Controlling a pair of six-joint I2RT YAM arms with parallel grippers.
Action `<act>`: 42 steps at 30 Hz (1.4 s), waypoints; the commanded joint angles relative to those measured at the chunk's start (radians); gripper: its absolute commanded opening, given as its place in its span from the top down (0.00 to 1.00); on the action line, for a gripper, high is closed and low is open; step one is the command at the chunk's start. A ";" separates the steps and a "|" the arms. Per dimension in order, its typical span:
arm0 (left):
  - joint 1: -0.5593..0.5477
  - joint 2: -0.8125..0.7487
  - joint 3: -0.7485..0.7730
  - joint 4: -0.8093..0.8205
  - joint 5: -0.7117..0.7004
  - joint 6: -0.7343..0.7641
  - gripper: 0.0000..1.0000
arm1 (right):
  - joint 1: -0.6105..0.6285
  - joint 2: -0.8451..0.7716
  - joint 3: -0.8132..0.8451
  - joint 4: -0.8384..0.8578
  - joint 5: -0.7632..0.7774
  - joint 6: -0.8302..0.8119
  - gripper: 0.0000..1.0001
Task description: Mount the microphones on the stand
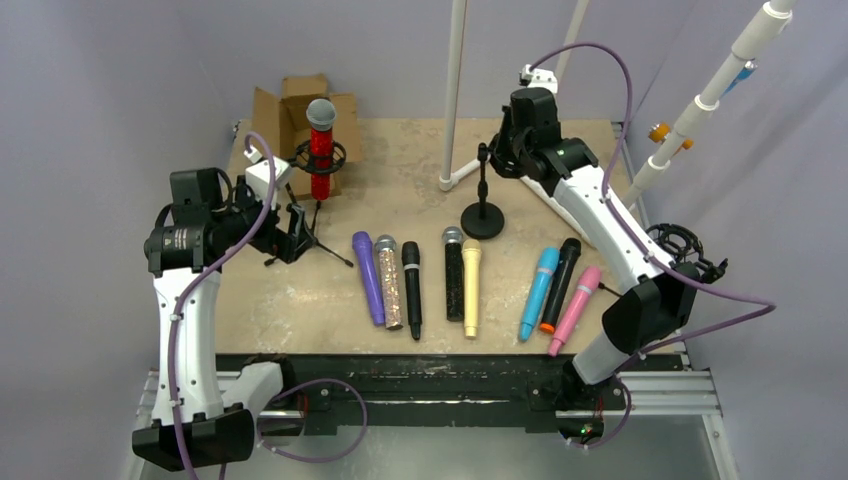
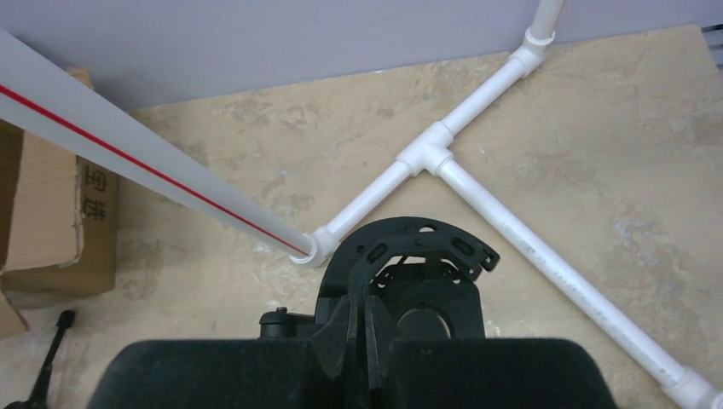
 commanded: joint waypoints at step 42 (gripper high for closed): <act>0.000 -0.023 -0.022 0.033 0.041 -0.014 0.00 | 0.188 -0.255 -0.466 0.118 0.232 0.109 0.52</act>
